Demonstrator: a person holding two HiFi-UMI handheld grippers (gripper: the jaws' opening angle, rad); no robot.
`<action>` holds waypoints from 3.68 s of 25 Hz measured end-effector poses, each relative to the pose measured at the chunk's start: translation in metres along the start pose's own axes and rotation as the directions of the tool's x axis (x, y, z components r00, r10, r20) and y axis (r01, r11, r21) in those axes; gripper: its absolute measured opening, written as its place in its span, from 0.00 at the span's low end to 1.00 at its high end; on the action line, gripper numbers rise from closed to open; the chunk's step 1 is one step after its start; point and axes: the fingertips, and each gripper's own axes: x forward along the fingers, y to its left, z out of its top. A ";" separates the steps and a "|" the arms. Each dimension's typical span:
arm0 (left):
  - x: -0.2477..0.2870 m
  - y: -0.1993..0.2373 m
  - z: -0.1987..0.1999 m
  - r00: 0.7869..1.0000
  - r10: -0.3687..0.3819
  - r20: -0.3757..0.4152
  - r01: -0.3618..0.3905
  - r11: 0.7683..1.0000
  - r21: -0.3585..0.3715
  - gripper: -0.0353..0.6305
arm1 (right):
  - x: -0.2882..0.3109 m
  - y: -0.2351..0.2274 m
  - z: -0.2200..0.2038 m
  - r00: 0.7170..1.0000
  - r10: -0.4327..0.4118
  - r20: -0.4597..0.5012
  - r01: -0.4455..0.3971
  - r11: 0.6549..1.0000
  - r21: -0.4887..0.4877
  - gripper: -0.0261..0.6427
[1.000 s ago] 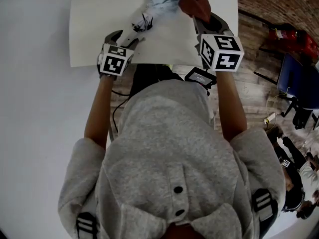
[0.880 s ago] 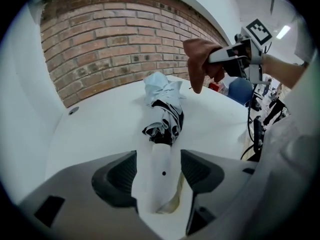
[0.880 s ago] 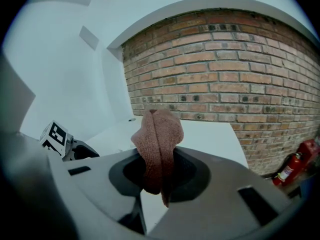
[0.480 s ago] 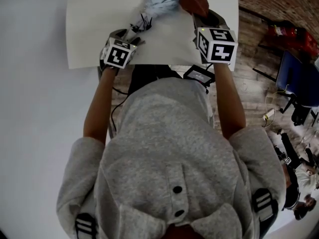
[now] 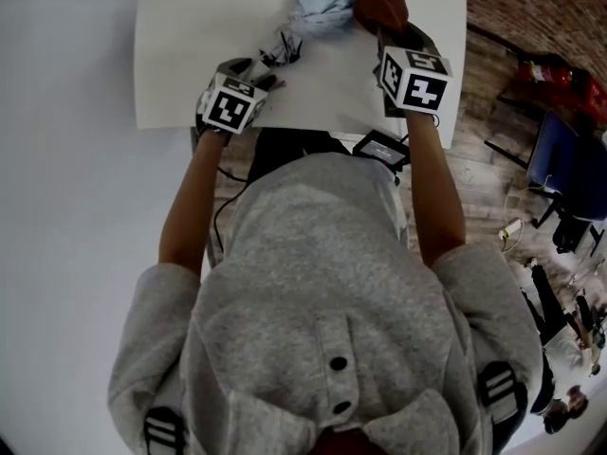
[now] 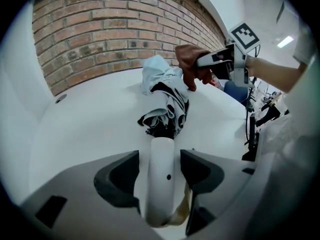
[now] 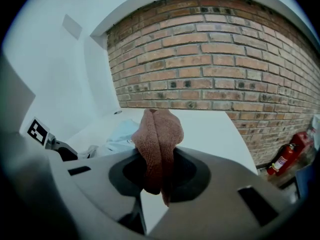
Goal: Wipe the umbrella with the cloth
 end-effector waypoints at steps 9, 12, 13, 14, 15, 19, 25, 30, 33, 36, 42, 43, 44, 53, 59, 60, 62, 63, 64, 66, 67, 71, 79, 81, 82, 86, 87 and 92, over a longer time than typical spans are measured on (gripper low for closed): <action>-0.001 0.008 0.000 1.000 0.008 0.000 -0.008 1.000 0.014 0.46 | 0.012 0.002 -0.009 0.999 -0.026 -0.020 0.026 1.000 0.005 0.16; -0.001 0.009 0.000 1.000 0.011 0.011 -0.011 1.000 0.009 0.46 | 0.016 0.008 -0.014 0.999 -0.012 -0.034 0.012 1.000 0.008 0.16; -0.001 0.009 0.000 1.000 0.012 0.013 -0.012 1.000 0.010 0.46 | 0.017 0.010 -0.015 0.999 -0.004 -0.039 0.004 1.000 0.006 0.16; -0.001 0.009 0.001 1.000 0.014 0.015 -0.014 1.000 0.011 0.46 | 0.018 0.014 -0.017 0.999 0.007 -0.045 -0.006 1.000 0.003 0.16; 0.000 0.010 0.001 1.000 0.015 0.017 -0.016 1.000 0.013 0.46 | 0.019 0.020 -0.020 0.998 0.021 -0.051 -0.021 1.000 0.001 0.16; 0.000 0.008 -0.002 1.000 0.011 0.013 -0.011 1.000 0.007 0.46 | 0.022 0.054 -0.033 0.992 0.099 -0.075 -0.100 0.995 -0.016 0.16; -0.001 0.010 -0.002 1.000 0.009 -0.019 -0.009 1.000 0.016 0.46 | 0.026 0.095 -0.043 0.980 0.173 -0.104 -0.178 0.983 -0.046 0.16; 0.000 0.012 -0.002 0.999 0.015 -0.029 -0.014 1.000 0.021 0.46 | 0.025 0.126 -0.048 0.964 0.235 -0.123 -0.244 0.967 -0.067 0.16; 0.000 0.011 -0.001 0.999 0.015 -0.039 -0.014 1.000 0.021 0.46 | 0.023 0.142 -0.053 0.950 0.281 -0.139 -0.292 0.954 -0.071 0.16; 0.000 0.012 0.000 0.999 0.016 -0.043 -0.015 1.000 0.024 0.46 | 0.020 0.161 -0.057 0.934 0.324 -0.154 -0.339 0.937 -0.087 0.16; 0.000 0.012 -0.002 0.999 0.021 -0.049 -0.021 1.000 0.017 0.46 | 0.012 0.187 -0.058 0.905 0.390 -0.172 -0.408 0.910 -0.079 0.16; 0.000 0.012 -0.003 0.998 0.020 -0.051 -0.019 1.000 0.014 0.46 | 0.010 0.190 -0.058 0.897 0.404 -0.177 -0.422 0.904 -0.074 0.16; 0.000 0.011 -0.004 0.998 0.018 -0.053 -0.018 1.000 0.011 0.46 | 0.008 0.194 -0.058 0.888 0.421 -0.184 -0.439 0.896 -0.069 0.16; 0.002 0.011 0.002 0.999 0.013 -0.032 -0.012 1.000 0.014 0.46 | -0.023 0.239 -0.044 0.706 0.664 -0.246 -0.691 0.722 -0.034 0.16; 0.004 0.013 0.006 0.999 0.014 -0.040 -0.013 1.000 0.010 0.46 | -0.018 0.227 -0.032 0.575 0.761 -0.300 -0.791 0.611 0.032 0.16; 0.005 0.013 0.007 0.999 0.013 -0.040 -0.012 1.000 0.010 0.46 | -0.013 0.221 -0.031 0.566 0.765 -0.308 -0.793 0.607 0.048 0.16; 0.004 0.013 0.003 0.999 0.007 -0.037 -0.007 1.000 0.007 0.46 | -0.003 0.214 -0.031 0.560 0.766 -0.314 -0.787 0.611 0.086 0.16; 0.002 0.013 -0.001 0.999 0.006 -0.032 -0.005 1.000 0.009 0.46 | 0.001 0.211 -0.032 0.565 0.763 -0.314 -0.778 0.619 0.103 0.16; 0.001 0.013 -0.003 1.000 0.006 -0.028 -0.006 1.000 0.013 0.46 | 0.006 0.207 -0.032 0.577 0.754 -0.313 -0.766 0.633 0.112 0.16; 0.000 0.015 -0.004 1.000 0.010 -0.023 -0.009 1.000 0.020 0.46 | 0.017 0.194 -0.030 0.615 0.721 -0.318 -0.735 0.671 0.101 0.16; 0.001 0.015 -0.003 1.000 0.011 -0.023 -0.010 1.000 0.022 0.46 | 0.022 0.186 -0.029 0.637 0.701 -0.322 -0.718 0.691 0.086 0.16; 0.003 0.014 -0.002 1.000 0.004 -0.027 -0.004 1.000 0.020 0.45 | 0.032 0.164 -0.023 0.706 0.623 -0.338 -0.658 0.753 0.012 0.16; 0.000 0.010 0.003 1.000 0.010 -0.018 -0.009 1.000 0.012 0.45 | 0.040 0.130 -0.005 0.811 0.477 -0.339 -0.544 0.828 -0.137 0.16; 0.001 0.010 0.002 1.000 0.010 -0.014 -0.010 1.000 0.010 0.45 | 0.041 0.125 -0.003 0.822 0.457 -0.340 -0.529 0.834 -0.159 0.16; 0.000 0.010 0.001 1.000 0.011 -0.015 -0.011 1.000 0.011 0.45 | 0.041 0.122 -0.002 0.826 0.450 -0.340 -0.524 0.835 -0.167 0.16; 0.001 0.013 -0.002 1.000 0.015 -0.021 -0.015 1.000 0.013 0.45 | 0.042 0.114 0.003 0.843 0.421 -0.334 -0.498 0.846 -0.191 0.16; 0.002 0.013 -0.003 1.000 0.015 -0.021 -0.014 1.000 0.011 0.45 | 0.043 0.112 0.005 0.848 0.412 -0.332 -0.490 0.848 -0.200 0.16; 0.000 0.013 -0.003 1.000 0.014 -0.021 -0.014 1.000 0.011 0.45 | 0.044 0.099 0.012 0.868 0.375 -0.325 -0.454 0.864 -0.216 0.16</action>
